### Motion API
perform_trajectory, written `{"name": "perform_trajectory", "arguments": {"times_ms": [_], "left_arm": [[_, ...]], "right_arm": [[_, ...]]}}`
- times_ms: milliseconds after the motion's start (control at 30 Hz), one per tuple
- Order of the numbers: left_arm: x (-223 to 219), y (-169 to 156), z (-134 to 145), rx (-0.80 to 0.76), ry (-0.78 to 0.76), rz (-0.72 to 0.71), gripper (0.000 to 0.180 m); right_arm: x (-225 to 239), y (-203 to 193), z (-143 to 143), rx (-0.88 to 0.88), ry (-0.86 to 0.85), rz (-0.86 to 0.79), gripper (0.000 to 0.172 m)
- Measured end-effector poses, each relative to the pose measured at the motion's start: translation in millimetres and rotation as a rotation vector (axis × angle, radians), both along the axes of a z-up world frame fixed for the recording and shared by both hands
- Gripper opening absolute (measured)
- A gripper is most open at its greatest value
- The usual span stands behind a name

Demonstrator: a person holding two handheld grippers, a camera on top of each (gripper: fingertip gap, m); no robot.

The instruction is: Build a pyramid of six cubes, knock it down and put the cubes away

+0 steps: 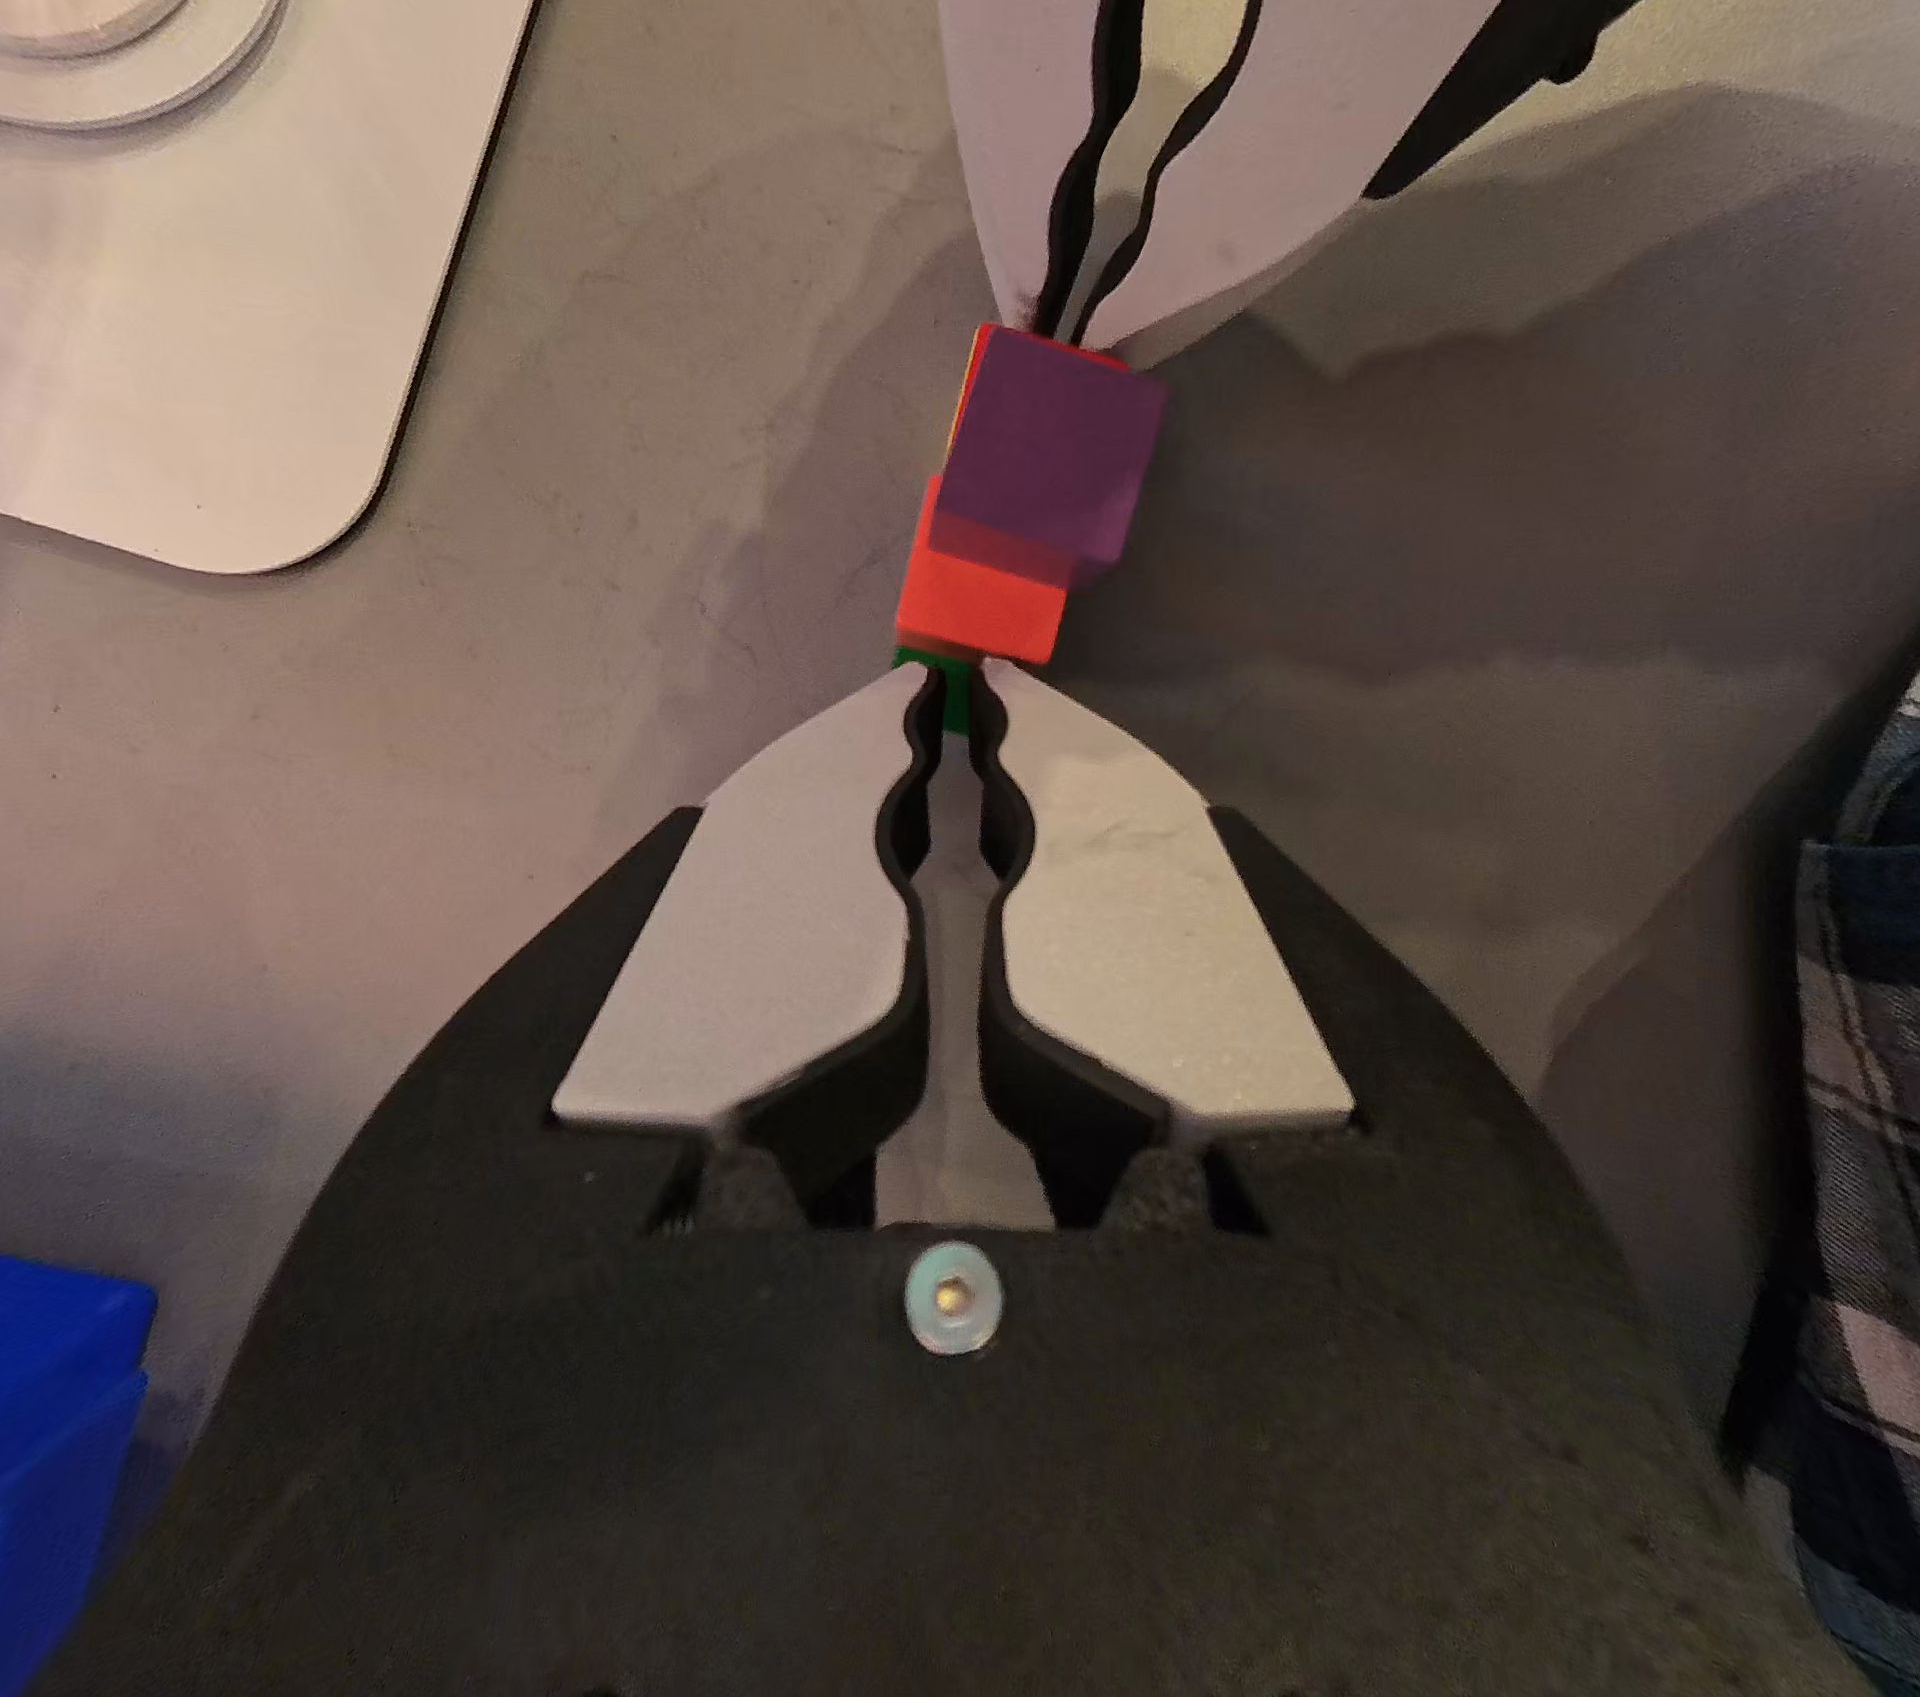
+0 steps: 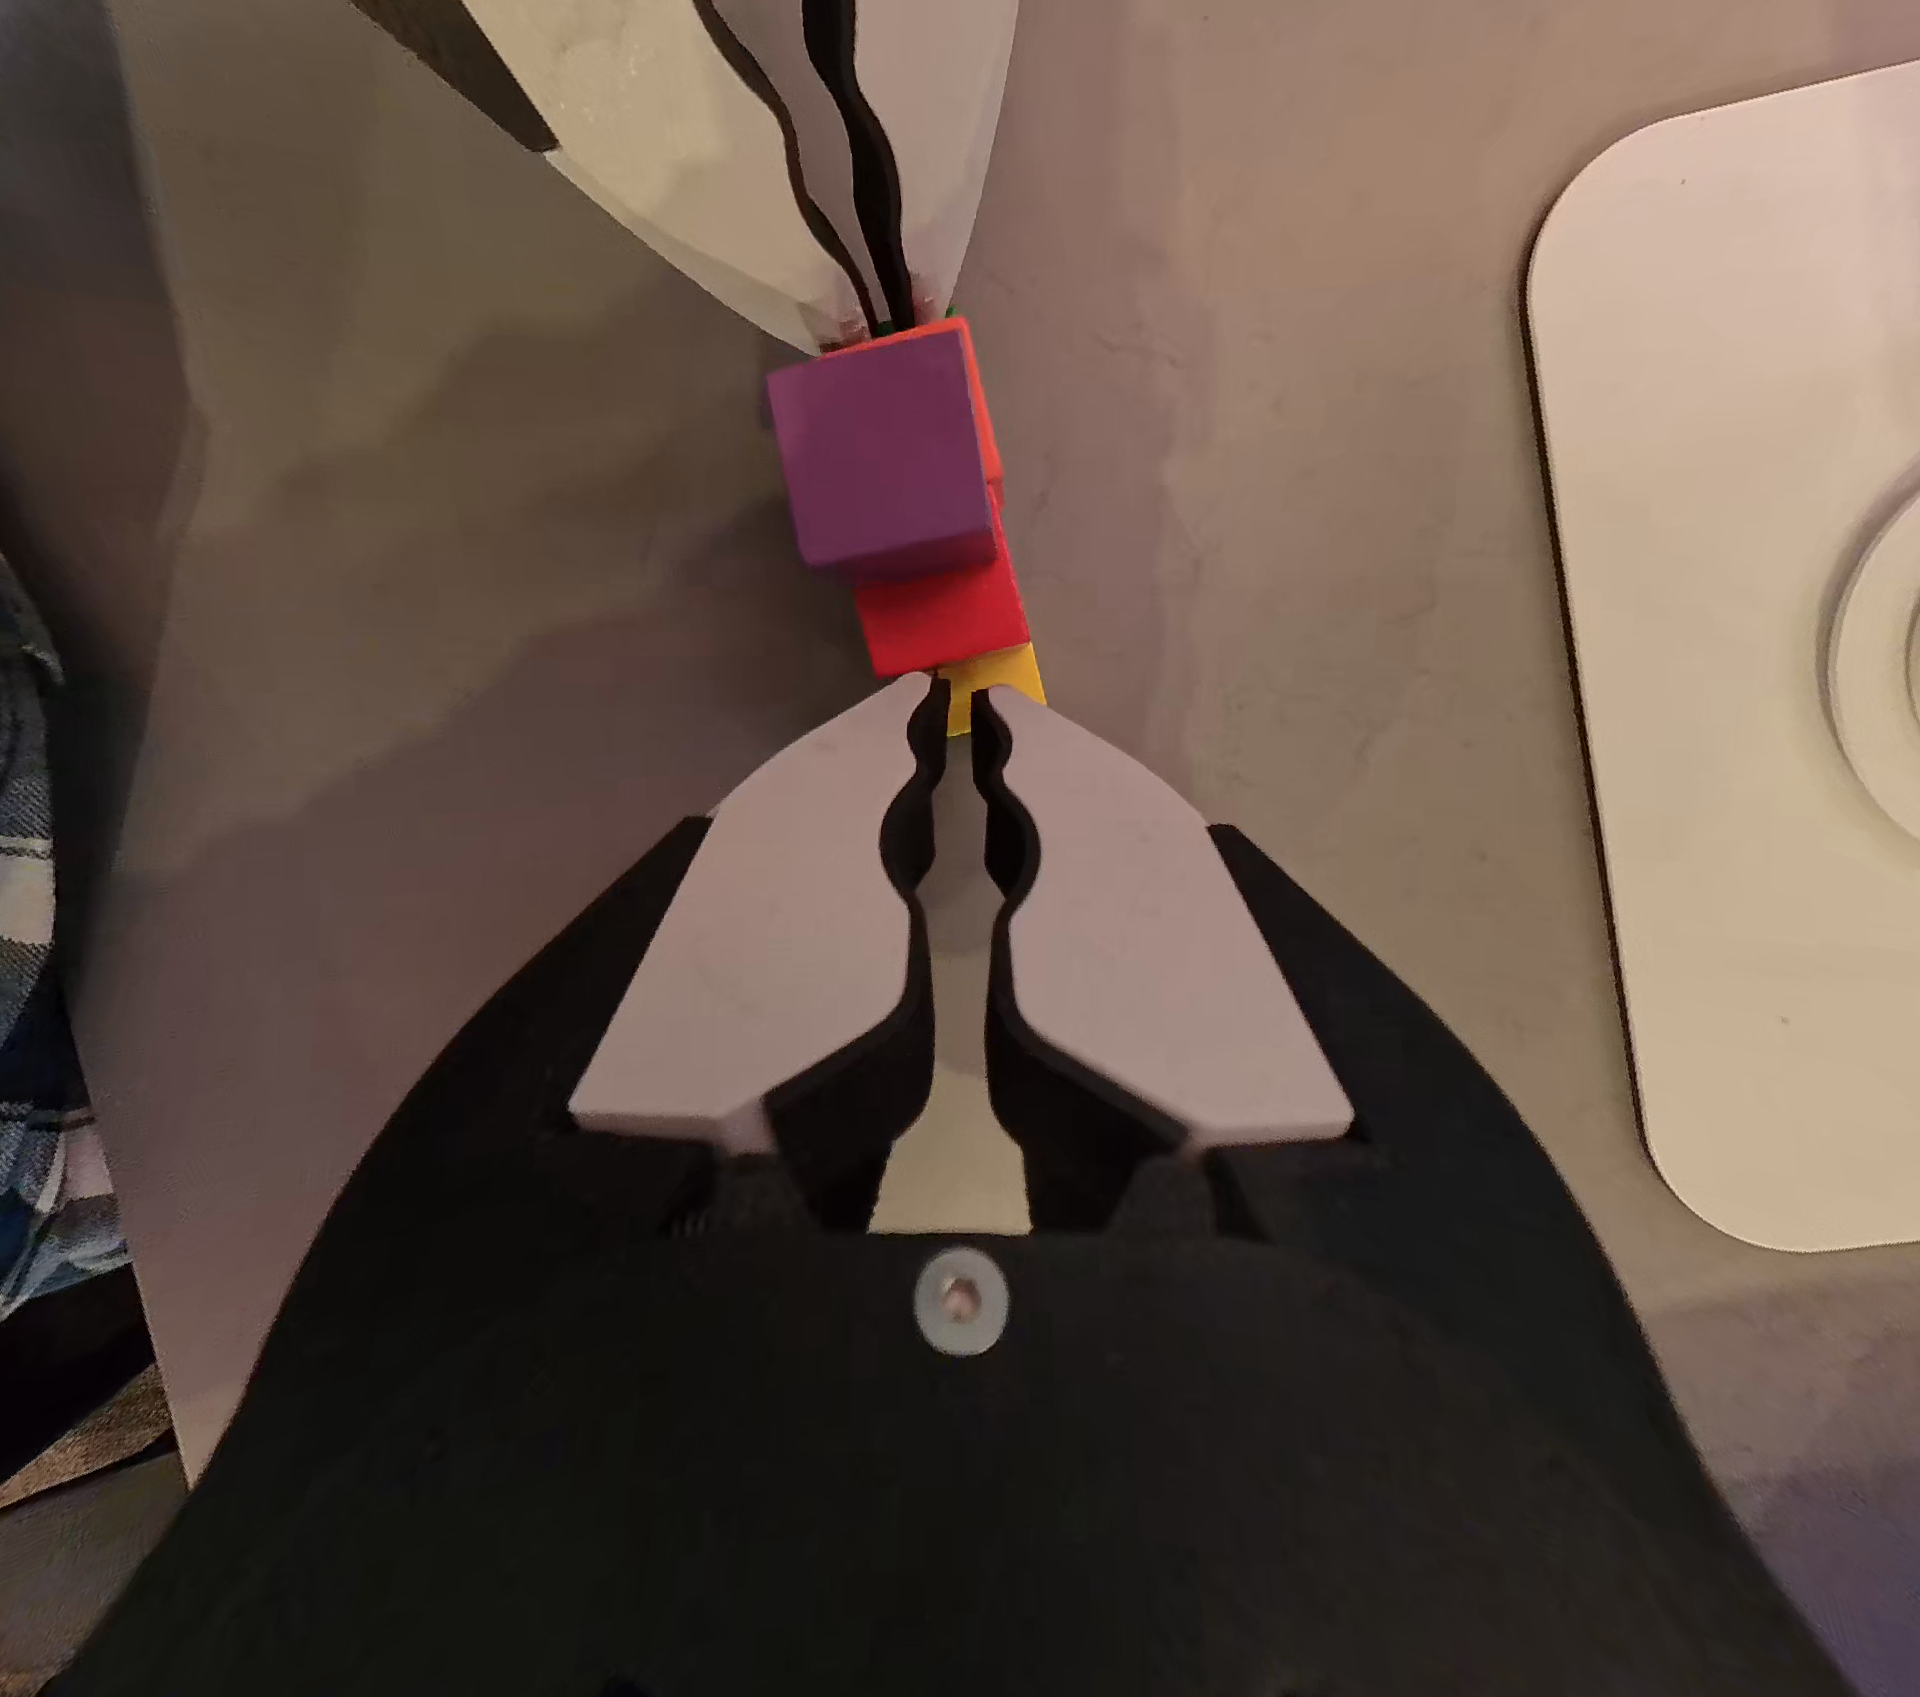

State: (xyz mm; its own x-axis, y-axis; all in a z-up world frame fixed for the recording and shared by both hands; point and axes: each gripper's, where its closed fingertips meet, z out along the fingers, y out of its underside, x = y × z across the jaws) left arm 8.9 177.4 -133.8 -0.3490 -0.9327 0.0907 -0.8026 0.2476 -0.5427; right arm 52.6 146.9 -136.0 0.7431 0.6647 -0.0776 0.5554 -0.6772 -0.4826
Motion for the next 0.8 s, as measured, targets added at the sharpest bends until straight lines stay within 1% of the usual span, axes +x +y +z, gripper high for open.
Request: {"name": "perform_trajectory", "arguments": {"times_ms": [333, 800], "left_arm": [[1, 10, 1, 0.002, -0.001, 0.016, 0.002], [7, 10, -5, -0.004, 0.008, -0.014, 0.000]], "right_arm": [[10, 5, 1, 0.013, -0.007, -0.032, 0.003], [11, 14, 0, 0.013, -0.008, -0.034, 0.001]]}}
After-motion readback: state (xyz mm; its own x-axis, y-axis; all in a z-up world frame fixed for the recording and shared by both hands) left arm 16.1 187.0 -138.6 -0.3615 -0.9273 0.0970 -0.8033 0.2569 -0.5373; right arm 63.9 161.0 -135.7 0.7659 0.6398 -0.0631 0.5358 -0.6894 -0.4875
